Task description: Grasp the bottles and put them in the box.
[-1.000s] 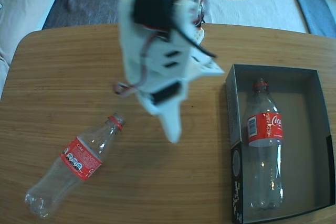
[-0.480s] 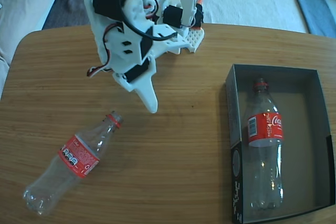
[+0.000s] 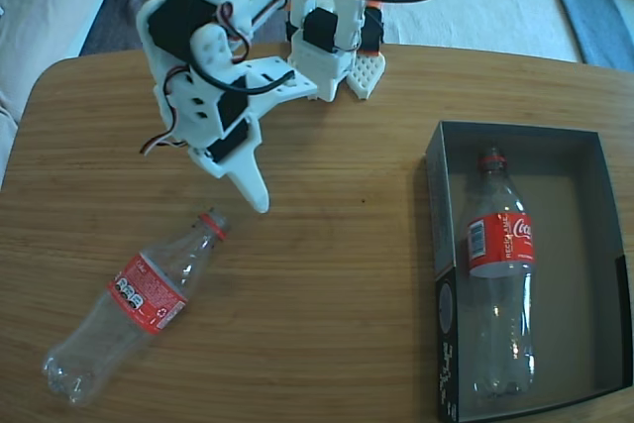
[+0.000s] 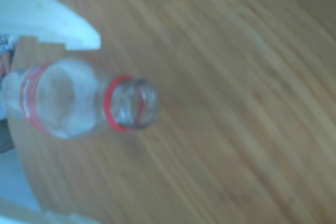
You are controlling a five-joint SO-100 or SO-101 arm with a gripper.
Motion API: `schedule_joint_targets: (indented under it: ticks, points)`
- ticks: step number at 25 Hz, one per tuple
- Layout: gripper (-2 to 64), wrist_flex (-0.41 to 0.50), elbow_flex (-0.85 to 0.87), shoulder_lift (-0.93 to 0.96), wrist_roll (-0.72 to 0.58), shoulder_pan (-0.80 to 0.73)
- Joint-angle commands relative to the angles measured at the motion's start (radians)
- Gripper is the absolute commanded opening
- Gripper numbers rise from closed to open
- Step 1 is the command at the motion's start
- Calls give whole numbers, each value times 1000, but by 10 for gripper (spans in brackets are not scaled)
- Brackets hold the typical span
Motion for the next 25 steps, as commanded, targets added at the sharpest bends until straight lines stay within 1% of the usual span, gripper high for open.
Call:
schedule_joint_targets:
  ticks: [1,5,9,13,20,25]
  points:
    - [420,-55,3,8,-31,46]
    - [420,-138,-29,-84,-44,97]
    - [420,-150,-95,-166,-44,104]
    - [427,-190,-172,-247,-43,97]
    - [428,-198,-302,-359,-41,75]
    - [428,-198,-334,-387,-32,32]
